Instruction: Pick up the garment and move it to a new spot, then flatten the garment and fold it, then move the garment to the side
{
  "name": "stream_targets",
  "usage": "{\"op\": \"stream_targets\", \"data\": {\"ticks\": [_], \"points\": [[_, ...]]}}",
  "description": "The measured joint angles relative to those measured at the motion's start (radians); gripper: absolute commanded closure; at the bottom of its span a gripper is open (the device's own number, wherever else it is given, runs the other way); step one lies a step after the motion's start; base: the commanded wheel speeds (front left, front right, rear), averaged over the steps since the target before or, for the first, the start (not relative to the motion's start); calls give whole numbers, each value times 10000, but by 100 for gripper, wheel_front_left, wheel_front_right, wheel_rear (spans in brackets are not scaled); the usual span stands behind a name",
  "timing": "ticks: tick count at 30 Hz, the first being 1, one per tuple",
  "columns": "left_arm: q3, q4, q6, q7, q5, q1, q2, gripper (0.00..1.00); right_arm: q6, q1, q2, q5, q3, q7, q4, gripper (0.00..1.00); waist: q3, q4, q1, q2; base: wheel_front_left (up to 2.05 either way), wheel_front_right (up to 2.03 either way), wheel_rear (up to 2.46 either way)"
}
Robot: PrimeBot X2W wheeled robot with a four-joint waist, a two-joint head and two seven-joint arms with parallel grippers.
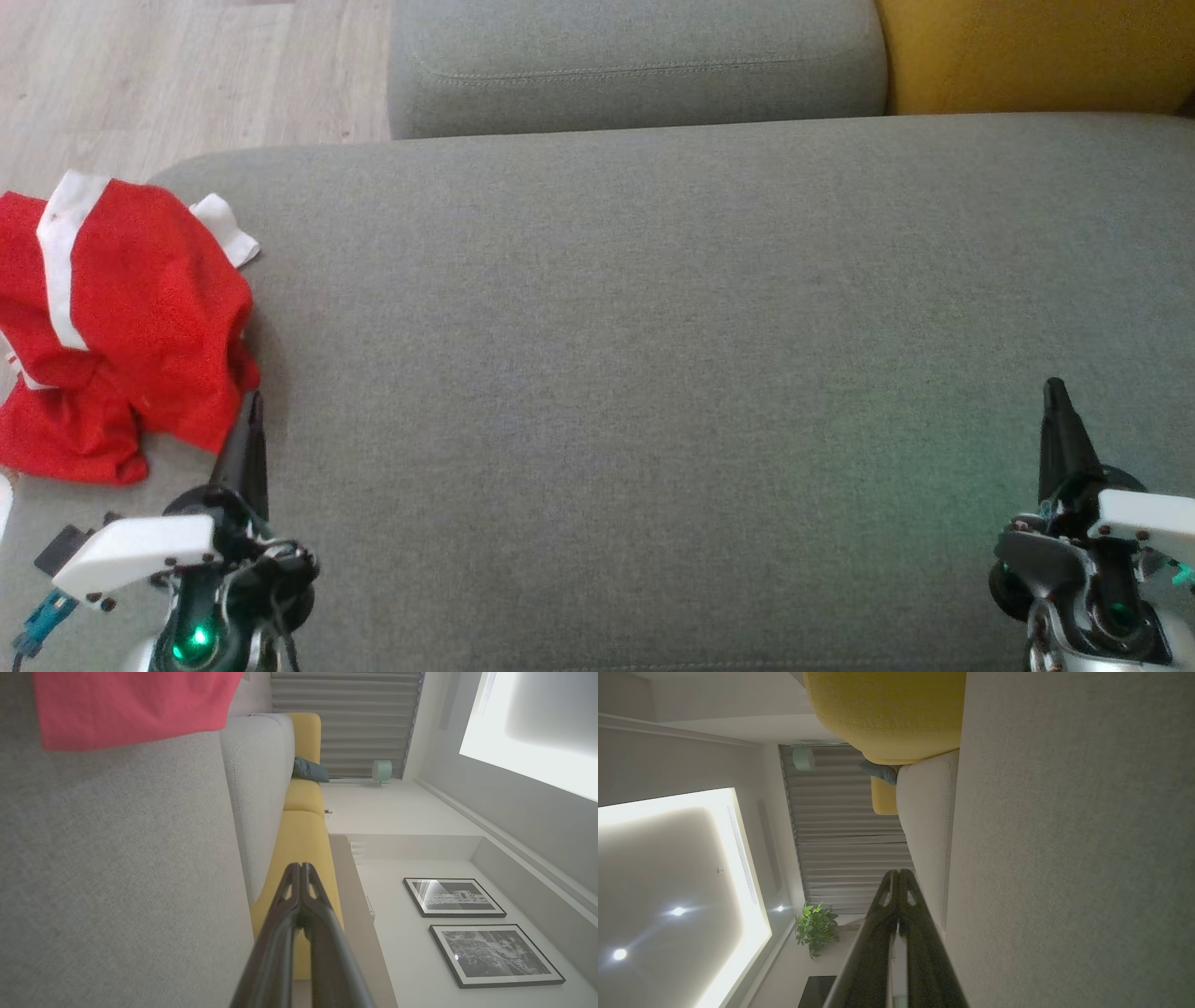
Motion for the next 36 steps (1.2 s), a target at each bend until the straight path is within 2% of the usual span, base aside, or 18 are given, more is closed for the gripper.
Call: {"op": "stream_targets", "data": {"ticks": [3, 4, 9, 16, 36], "points": [[0, 0, 0, 0, 0, 0, 0, 100, 0, 0, 0, 0, 0, 0, 0, 100, 0, 0, 0, 0, 0, 0, 0], [-6, 65, 2, -12, 0, 1, -12, 0, 0, 2, 2, 0, 2, -2, 71, 0, 0, 0, 0, 0, 0, 0, 0], [-35, 857, 19, -17, 0, 523, -107, 0, -12, 491, 69, 0, 17, -6, 857, 0, 8, -1, 0, 0, 0, 0, 0], [-35, 920, 44, -196, 278, 720, -113, 0, -38, 662, 63, -178, 199, -121, 853, 0, 31, -7, 0, 0, 0, 0, 0], [-92, 863, 104, -736, 2652, 572, -109, 0, -38, 277, -2, -2382, 700, -723, 890, 0, 85, -80, 0, 0, 0, 0, 0]]}}
